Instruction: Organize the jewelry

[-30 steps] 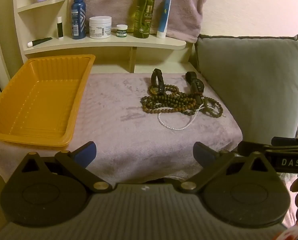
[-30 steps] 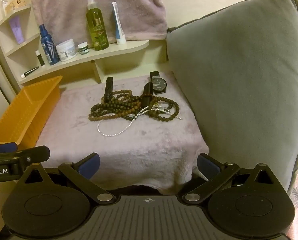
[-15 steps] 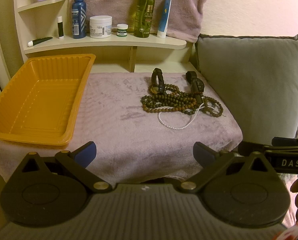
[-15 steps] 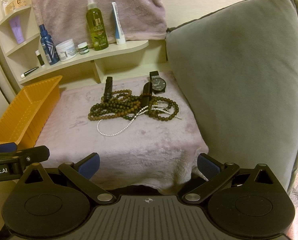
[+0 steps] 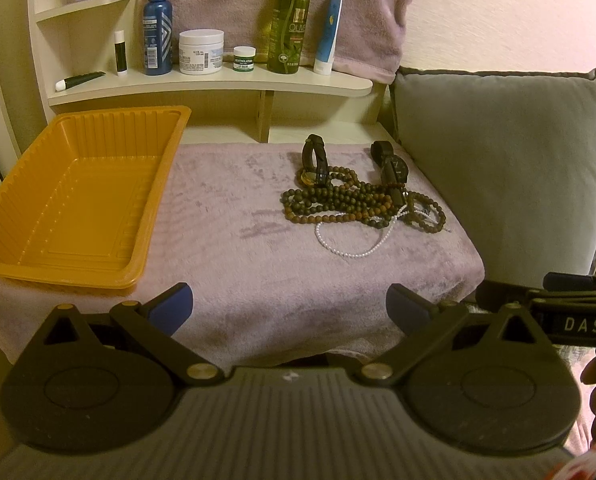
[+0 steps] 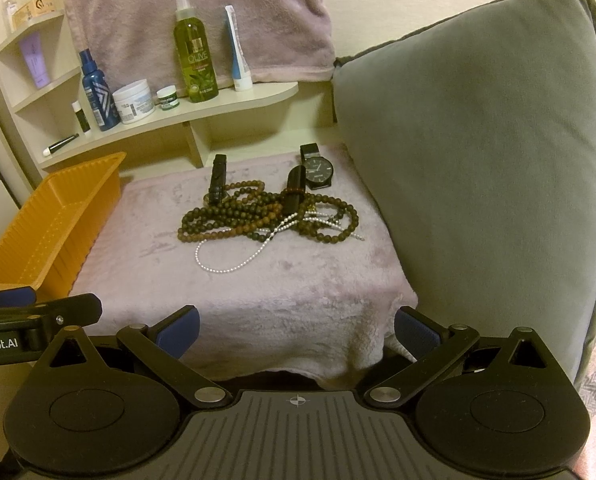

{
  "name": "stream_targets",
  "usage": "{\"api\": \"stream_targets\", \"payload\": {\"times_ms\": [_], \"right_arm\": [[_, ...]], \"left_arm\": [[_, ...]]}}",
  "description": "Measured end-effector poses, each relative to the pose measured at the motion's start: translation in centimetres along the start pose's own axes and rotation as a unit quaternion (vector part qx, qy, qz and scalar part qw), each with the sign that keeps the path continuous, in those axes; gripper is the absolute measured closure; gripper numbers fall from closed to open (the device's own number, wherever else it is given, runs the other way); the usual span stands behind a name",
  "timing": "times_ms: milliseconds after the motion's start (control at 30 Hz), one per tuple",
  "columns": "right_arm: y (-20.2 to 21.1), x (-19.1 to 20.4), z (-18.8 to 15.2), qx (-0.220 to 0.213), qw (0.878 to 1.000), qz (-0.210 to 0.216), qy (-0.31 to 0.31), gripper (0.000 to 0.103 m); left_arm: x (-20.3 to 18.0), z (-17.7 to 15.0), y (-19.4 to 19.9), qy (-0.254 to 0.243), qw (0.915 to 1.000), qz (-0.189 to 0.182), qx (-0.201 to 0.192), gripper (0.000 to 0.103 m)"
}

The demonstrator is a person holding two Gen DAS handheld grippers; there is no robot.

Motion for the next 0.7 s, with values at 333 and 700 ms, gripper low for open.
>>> {"api": "stream_targets", "payload": {"times_ms": [333,700], "right_arm": [[0.03,0.04,0.04,0.000,1.000,0.000,0.001,0.000],[0.13,0.07,0.06,-0.001,1.000,0.000,0.001,0.000]], "left_arm": [[-0.02,-0.07,-0.01,0.000,1.0000,0.000,0.000,0.001],[0.00,-0.06,-0.02,0.000,1.0000,0.000,0.001,0.001]]}}
Point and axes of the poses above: each gripper's, at about its wrist camera, not at the fingertips, and y roughly against the way its jaws point, x to its left, z to its top, the point moved 8 cm from there along -y, roughly the way its jaws point, and after that the axes turned 10 degrees about x, right-handed, at the moved point
